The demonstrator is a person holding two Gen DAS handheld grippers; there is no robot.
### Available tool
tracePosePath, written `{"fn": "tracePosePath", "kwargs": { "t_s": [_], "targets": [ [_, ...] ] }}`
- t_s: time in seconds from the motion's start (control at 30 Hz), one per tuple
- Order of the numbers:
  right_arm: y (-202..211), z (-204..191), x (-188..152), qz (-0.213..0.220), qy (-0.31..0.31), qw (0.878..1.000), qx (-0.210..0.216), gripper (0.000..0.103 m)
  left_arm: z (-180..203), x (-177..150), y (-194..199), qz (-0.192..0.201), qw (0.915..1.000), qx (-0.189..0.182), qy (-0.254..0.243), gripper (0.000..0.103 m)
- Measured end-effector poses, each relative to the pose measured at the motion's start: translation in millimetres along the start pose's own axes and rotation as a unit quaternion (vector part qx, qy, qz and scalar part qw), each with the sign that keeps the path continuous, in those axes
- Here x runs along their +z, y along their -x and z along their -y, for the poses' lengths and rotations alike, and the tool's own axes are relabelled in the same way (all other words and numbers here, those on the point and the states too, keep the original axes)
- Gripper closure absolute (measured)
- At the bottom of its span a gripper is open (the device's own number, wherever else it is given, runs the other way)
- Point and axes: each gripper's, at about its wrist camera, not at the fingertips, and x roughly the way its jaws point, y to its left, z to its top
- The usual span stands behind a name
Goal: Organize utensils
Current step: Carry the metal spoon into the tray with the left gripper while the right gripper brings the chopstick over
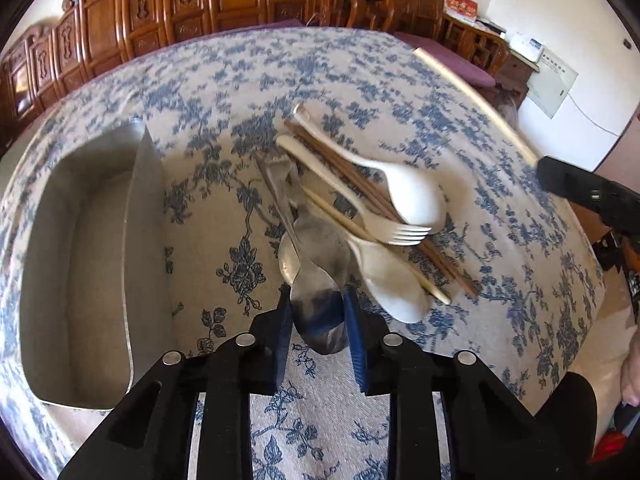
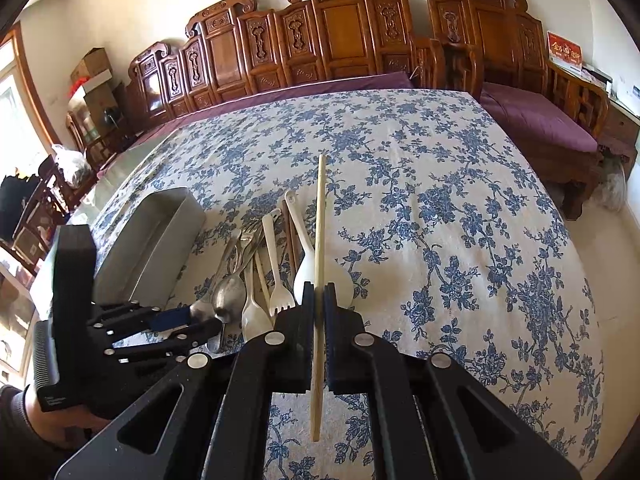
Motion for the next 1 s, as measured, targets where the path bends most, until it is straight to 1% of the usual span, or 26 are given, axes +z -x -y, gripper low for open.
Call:
{"fn": "tracePosePath", "kwargs": {
  "t_s": [0.03,0.07,0.33,0.47,0.67,0.83,1.0],
  "targets": [
    [0.1,-0.8,-0.1,0.0,0.001,1.0,0.0,0.097,2.3,-0.3,3.1,0.002,1.0,0.0,-0.006,0.1],
    [0.2,-1.8,-0.2,0.0,0.002,1.0,0.0,0.097,3.8,-0.1,5.2,0.002,1.0,-0.003,-0.008,0.101],
    [-0.8,-6.2,-1.8,-0.003,0.01,1.0,-0.001,0.097,5.2,-2.7,12.9,0.011,0.9998,-0.002,-0.017,0.101],
    [-0.8,-9.8,-2.7,-0.003,0.016,1.0,0.001,0.097,5.2,-1.7,24.0,0.023,0.9994,0.002,-0.025,0.102],
    [0.2,-19.1,-3.6,-0.002,0.026,1.0,0.006,0.097,4.7,0.4,50.2,0.05,0.9977,0.006,-0.045,0.102],
    [-0.2,-31.0,-4.8,-0.001,0.039,0.999,0.012,0.097,-8.7,3.1,71.5,0.072,0.9961,0.005,-0.051,0.102],
    [-4.9,-44.2,-4.4,-0.002,0.046,0.999,0.015,0.097,-31.4,3.1,86.9,0.089,0.9952,-0.001,-0.04,0.102]
  ]
}}
